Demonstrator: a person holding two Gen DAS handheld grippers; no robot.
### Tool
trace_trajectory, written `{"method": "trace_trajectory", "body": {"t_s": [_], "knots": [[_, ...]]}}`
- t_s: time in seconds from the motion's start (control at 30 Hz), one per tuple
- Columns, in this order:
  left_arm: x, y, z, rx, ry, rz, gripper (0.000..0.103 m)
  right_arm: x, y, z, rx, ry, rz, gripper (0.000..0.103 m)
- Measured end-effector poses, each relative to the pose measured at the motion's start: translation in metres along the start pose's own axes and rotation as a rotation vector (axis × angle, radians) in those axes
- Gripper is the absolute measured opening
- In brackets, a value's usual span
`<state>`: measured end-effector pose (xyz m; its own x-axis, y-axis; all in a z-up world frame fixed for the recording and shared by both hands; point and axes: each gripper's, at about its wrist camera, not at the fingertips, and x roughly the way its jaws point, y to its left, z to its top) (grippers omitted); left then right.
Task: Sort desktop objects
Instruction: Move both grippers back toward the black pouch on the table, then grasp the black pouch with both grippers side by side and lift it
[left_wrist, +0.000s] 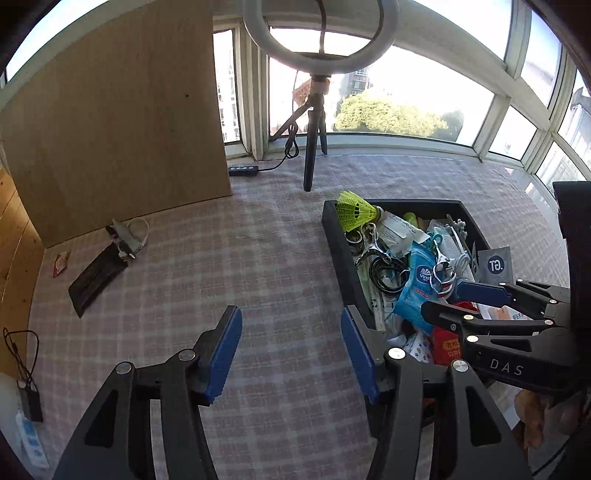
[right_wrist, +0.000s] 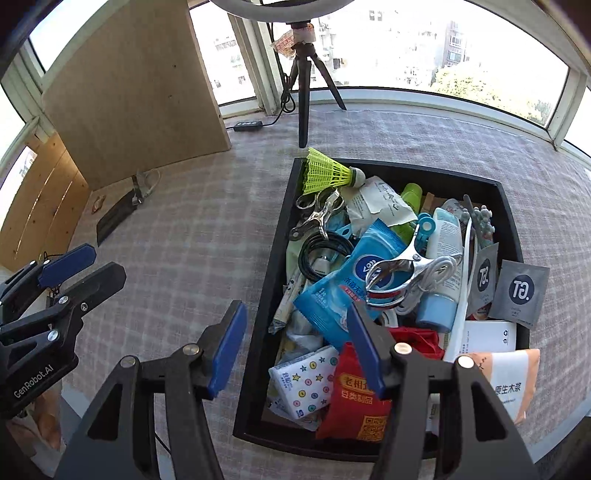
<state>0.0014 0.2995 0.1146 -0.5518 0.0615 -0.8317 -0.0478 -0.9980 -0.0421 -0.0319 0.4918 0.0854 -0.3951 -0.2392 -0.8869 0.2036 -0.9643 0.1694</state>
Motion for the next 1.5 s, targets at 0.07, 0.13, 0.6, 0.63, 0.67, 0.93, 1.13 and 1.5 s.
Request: {"method": "trace_trajectory", "body": {"t_s": [0.07,0.13,0.6,0.63,0.67,0.93,1.13,1.5], "knots": [[-0.001,0.021,-0.009,-0.010,0.011,0.025,0.054,0.005,0.025,0.000,-0.020,0.001,0.021,0.068],[0.000,0.042,-0.017,-0.035,0.024,0.037,0.054,0.011,0.048,-0.002,-0.038,0.001,0.038,0.069],[0.023,0.216,-0.060,-0.176,0.105,0.144,0.054,0.055,0.162,0.026,-0.145,-0.011,0.116,0.069],[0.026,0.229,-0.059,-0.171,0.108,0.150,0.054,0.060,0.169,0.032,-0.160,-0.004,0.117,0.069],[0.029,0.239,-0.057,-0.158,0.114,0.160,0.054,0.064,0.175,0.038,-0.170,0.003,0.117,0.069],[0.072,0.313,-0.020,-0.081,0.180,0.148,0.054,0.108,0.213,0.095,-0.184,0.088,0.169,0.069],[0.121,0.359,0.022,-0.168,0.211,0.066,0.054,0.163,0.249,0.112,-0.159,0.164,0.241,0.066],[0.196,0.365,0.043,-0.110,0.320,0.012,0.054,0.247,0.287,0.113,-0.034,0.277,0.315,0.040]]}}
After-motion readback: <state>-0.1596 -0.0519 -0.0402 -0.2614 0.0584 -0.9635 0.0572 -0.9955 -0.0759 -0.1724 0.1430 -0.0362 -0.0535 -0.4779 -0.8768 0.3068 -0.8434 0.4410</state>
